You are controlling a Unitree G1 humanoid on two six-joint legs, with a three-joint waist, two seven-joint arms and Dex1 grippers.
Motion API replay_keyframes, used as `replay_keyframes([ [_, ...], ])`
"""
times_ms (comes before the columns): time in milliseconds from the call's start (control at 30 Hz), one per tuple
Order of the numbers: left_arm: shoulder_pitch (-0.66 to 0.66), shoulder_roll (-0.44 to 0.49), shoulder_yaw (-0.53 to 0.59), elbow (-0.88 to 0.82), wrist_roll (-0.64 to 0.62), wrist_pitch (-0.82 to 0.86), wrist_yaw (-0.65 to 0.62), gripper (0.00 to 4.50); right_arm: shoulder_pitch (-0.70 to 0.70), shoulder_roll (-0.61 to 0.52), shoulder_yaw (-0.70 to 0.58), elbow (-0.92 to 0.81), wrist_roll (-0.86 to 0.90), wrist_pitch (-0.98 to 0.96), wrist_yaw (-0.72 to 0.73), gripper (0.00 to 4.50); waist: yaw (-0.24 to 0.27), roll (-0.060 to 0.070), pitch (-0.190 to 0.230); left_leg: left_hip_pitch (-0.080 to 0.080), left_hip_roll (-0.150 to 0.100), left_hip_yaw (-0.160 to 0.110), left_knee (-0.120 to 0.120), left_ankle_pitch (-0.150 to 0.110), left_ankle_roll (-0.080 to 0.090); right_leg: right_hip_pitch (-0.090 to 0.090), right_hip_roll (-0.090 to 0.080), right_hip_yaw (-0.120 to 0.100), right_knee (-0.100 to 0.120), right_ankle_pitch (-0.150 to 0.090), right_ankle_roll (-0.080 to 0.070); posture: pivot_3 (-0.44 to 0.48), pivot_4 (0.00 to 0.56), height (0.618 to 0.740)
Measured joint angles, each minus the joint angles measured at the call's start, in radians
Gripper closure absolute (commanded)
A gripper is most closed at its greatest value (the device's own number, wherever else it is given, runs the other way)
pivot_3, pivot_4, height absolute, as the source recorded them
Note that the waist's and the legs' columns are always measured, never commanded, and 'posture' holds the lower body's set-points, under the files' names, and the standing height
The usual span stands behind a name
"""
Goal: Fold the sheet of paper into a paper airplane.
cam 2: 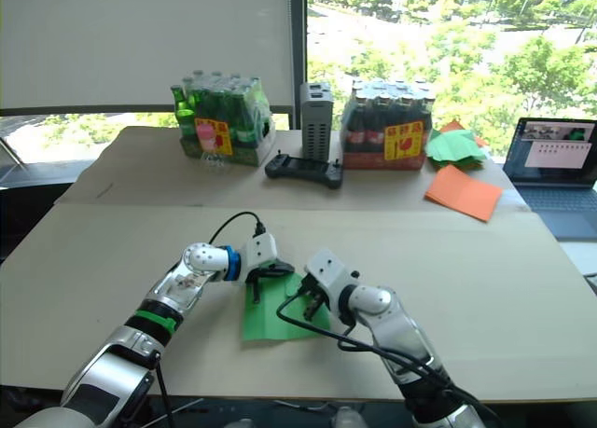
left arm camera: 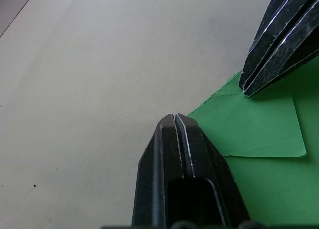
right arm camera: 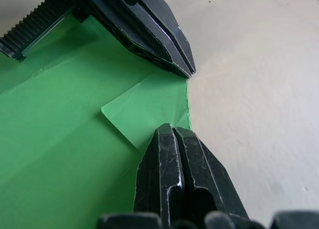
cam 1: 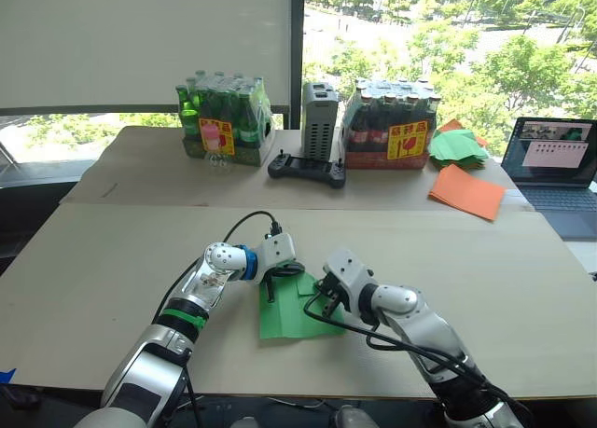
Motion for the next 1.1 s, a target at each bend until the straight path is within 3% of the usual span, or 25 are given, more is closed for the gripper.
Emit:
replay_keyframes([
  [767, 0.000, 0.001, -0.003, 0.000, 0.000, -0.003, -0.004, 4.50, 0.069, -0.066, -0.067, -0.143, 0.100, 0.140, -0.034, 4.48, 0.002, -0.001, -0.002, 0.000, 0.000, 0.000, 0.000, 0.000, 0.000, 0.000, 0.000, 0.000, -0.001, 0.000, 0.001, 0.000, 0.150, 0.740],
  [967, 0.000, 0.002, 0.000, 0.001, 0.000, -0.006, -0.004, 4.50, 0.061, -0.045, -0.105, -0.145, 0.144, 0.153, -0.038, 4.48, 0.002, -0.001, -0.002, -0.001, 0.000, 0.000, 0.000, 0.000, 0.000, -0.001, 0.000, 0.000, 0.000, 0.000, 0.001, 0.000, 0.150, 0.740],
  [1100, 0.001, 0.006, 0.013, -0.015, -0.003, 0.008, 0.002, 4.50, 0.030, 0.014, -0.147, -0.200, 0.217, 0.062, -0.023, 4.48, -0.002, -0.001, -0.001, -0.002, 0.000, -0.001, 0.000, 0.000, 0.000, -0.002, 0.000, 0.000, 0.000, 0.000, 0.001, 0.000, 0.150, 0.740],
])
